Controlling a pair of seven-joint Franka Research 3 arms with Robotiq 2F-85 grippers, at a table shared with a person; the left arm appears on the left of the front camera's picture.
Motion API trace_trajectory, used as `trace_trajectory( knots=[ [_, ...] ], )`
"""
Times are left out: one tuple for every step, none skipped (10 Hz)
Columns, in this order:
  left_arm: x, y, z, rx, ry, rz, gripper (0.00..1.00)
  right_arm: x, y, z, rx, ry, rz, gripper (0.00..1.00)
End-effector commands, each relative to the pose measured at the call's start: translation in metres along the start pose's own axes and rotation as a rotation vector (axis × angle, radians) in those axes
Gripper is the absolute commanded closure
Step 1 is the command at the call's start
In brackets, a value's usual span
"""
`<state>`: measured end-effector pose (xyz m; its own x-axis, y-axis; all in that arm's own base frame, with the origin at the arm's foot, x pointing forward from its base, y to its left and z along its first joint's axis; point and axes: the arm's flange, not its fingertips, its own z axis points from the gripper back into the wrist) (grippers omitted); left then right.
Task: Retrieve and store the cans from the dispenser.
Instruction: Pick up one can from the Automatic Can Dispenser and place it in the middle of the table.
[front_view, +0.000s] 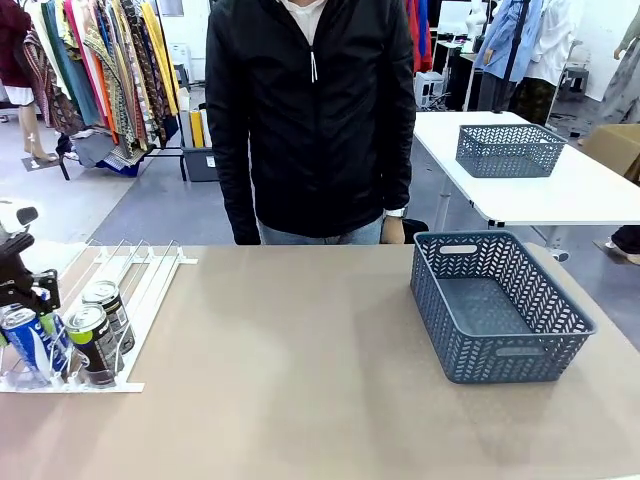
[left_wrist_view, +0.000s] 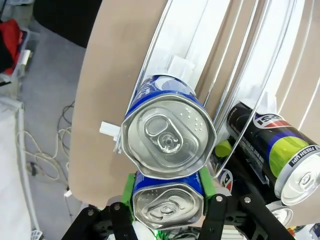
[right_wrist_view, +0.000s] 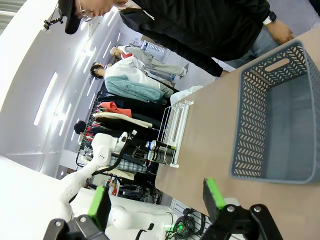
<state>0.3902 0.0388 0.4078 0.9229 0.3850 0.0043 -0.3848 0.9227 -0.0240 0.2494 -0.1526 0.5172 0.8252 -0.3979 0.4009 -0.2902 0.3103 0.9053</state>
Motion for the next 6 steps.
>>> trace_trajectory(
  knots=[
    [0.003, 0.002, -0.001, -0.028, -0.006, -0.002, 1.0, 0.002, 0.001, -0.002, 0.024, -0.018, 0.027, 0.0],
    [0.002, 0.002, 0.0, -0.028, -0.01, -0.001, 1.0, 0.002, 0.001, -0.002, 0.024, -0.018, 0.027, 0.0],
    [0.002, 0.001, 0.001, -0.03, -0.015, -0.005, 1.0, 0.002, 0.001, -0.002, 0.024, -0.018, 0.027, 0.0],
    [0.0, -0.002, 0.006, -0.033, -0.028, -0.013, 1.0, 0.002, 0.001, -0.002, 0.024, -0.018, 0.027, 0.0],
    [-0.006, -0.003, 0.02, -0.047, -0.054, -0.022, 1.0, 0.002, 0.001, -0.002, 0.024, -0.018, 0.027, 0.0],
    [-0.015, -0.004, 0.047, -0.054, -0.085, -0.021, 1.0, 0.002, 0.001, -0.002, 0.024, -0.018, 0.027, 0.0]
  ],
)
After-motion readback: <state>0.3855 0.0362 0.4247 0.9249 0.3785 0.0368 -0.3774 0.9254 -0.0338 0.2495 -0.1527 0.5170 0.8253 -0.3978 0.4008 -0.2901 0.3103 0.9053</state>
